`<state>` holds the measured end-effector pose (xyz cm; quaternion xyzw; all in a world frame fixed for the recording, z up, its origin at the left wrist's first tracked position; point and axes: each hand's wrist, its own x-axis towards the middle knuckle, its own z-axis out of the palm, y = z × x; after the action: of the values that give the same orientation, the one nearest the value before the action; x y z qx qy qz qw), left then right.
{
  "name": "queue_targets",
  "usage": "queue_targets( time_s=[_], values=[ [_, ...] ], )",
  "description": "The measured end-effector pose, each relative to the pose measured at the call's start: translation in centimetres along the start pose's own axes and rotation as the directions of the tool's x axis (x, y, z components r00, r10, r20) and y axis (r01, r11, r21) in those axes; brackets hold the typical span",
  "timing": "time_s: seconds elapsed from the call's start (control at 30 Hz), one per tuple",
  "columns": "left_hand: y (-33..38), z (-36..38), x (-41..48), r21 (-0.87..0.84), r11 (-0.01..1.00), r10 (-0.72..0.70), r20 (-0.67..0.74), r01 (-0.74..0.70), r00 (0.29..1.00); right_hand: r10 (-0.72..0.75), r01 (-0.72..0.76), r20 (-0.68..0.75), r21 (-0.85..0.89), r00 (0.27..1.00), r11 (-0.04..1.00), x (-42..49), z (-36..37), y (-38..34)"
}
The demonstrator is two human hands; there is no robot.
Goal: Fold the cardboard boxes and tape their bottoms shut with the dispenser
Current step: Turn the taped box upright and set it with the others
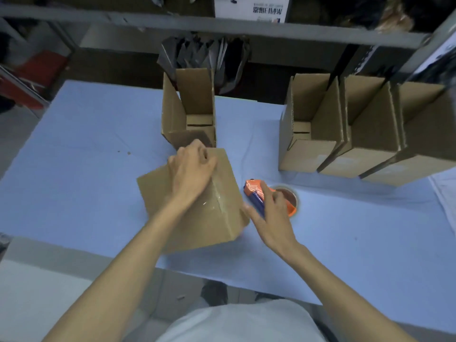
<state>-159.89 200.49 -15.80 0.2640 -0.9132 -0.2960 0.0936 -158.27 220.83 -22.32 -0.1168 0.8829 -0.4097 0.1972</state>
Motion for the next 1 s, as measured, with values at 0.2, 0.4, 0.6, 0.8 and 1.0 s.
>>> queue_targets(
  time_s=[0.2,0.4,0.6,0.8,1.0],
  values=[
    [-2.1,-6.6,-6.0,-0.412,0.882,-0.262,-0.018,0.232,0.965,0.115,-0.119,0.036,0.454,0.993,0.883,1.1,-2.3,-6.8],
    [-4.4,-5.7,-9.1,-0.424,0.793,-0.405,0.171,0.438,0.898,0.029,-0.041,0.133,0.087,0.991,0.995,1.0,-1.2,-8.9],
    [-5.5,-4.4,-10.1,-0.414,0.777,-0.461,0.139,0.474,0.876,-0.006,-0.009,0.125,0.117,0.992,0.993,1.3,-0.3,-8.4],
    [-4.0,-3.8,-9.8,-0.402,0.773,-0.525,0.029,0.49,0.851,0.122,-0.085,0.114,-0.288,0.986,0.954,1.2,0.0,-10.0],
    [-5.0,-3.6,-9.7,-0.462,0.736,-0.527,0.067,0.495,0.847,0.036,-0.024,0.068,-0.168,0.997,0.986,2.5,-0.2,-9.3]
  ],
)
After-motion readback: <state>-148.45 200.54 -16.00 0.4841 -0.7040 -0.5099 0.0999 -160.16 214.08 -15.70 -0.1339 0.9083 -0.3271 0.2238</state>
